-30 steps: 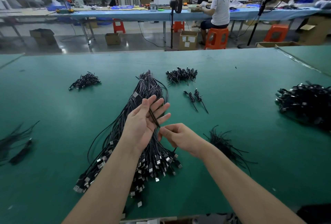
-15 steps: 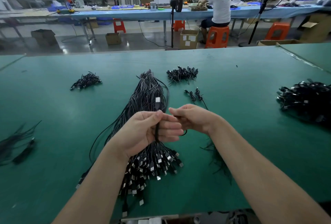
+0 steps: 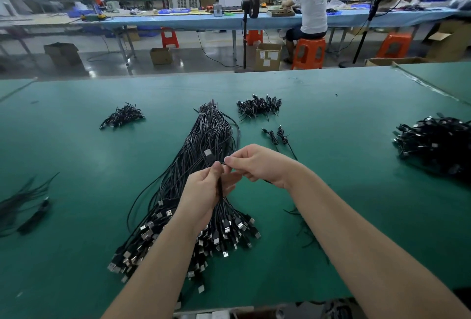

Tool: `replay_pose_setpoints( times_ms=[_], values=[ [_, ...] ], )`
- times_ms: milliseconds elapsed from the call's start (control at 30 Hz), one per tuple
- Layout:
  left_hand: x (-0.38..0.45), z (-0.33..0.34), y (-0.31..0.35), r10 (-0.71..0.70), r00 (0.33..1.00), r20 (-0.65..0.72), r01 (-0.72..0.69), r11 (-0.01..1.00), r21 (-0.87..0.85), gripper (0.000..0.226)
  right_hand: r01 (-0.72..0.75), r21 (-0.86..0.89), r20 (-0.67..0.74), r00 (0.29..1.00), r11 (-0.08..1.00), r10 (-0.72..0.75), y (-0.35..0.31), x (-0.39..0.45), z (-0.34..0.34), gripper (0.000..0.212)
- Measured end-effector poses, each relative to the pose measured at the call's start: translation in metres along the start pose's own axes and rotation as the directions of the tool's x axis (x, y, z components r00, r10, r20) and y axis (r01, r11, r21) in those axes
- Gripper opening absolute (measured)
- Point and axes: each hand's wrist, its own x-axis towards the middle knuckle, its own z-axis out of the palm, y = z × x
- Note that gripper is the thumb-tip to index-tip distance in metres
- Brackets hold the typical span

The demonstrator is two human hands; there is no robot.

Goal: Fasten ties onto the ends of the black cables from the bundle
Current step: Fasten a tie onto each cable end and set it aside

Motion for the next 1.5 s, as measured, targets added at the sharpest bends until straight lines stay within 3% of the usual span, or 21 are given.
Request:
replay_pose_setpoints(
  times_ms=[233,567,767,1000,1167,1233,1367,1433,1500],
  values=[
    [0.006,0.007,0.010,0.018,0.990,-0.140,-0.054,0.965,-0.256,0.035,0.029,0.014,0.003,1.000,0.999,-0.029,0.010,0.000,0.019,0.038],
    [0.013,0.016,0.033,0.059,0.989,-0.133,-0.122,0.836,-0.535,0.042,0.069,0.069,0.065,0.995,0.995,-0.073,0.020,-0.002,0.018,0.035],
    [0.010,0.013,0.035,0.084,0.994,-0.075,-0.112,0.797,-0.594,0.043,0.093,0.154,0.057,0.993,0.984,-0.103,0.025,0.001,0.023,0.034],
    [0.009,0.006,0.030,0.085,0.996,-0.023,-0.085,0.849,-0.522,0.041,0.078,0.150,0.131,0.987,0.986,-0.098,0.030,0.000,0.023,0.034],
    [0.005,-0.009,0.035,0.130,0.988,0.080,-0.075,0.869,-0.488,0.039,-0.023,0.189,0.171,0.985,0.982,-0.010,0.035,-0.004,0.016,0.042],
    [-0.003,-0.016,0.036,0.146,0.971,0.188,-0.060,0.914,-0.400,0.035,-0.095,0.329,0.217,0.976,0.940,0.023,0.037,-0.005,0.008,0.043],
    [-0.015,-0.025,0.032,0.086,0.884,0.460,-0.043,0.994,-0.104,0.034,-0.224,0.484,0.155,0.973,0.846,0.169,0.031,0.002,-0.004,0.055],
    [-0.017,-0.022,0.027,0.033,0.889,0.457,-0.039,0.999,0.004,0.035,-0.236,0.547,0.130,0.972,0.803,0.197,0.025,0.006,-0.008,0.050],
    [-0.015,-0.017,0.020,0.004,0.931,0.365,-0.032,0.997,0.070,0.034,-0.224,0.567,0.131,0.975,0.793,0.182,0.018,0.007,-0.009,0.040]
  ],
)
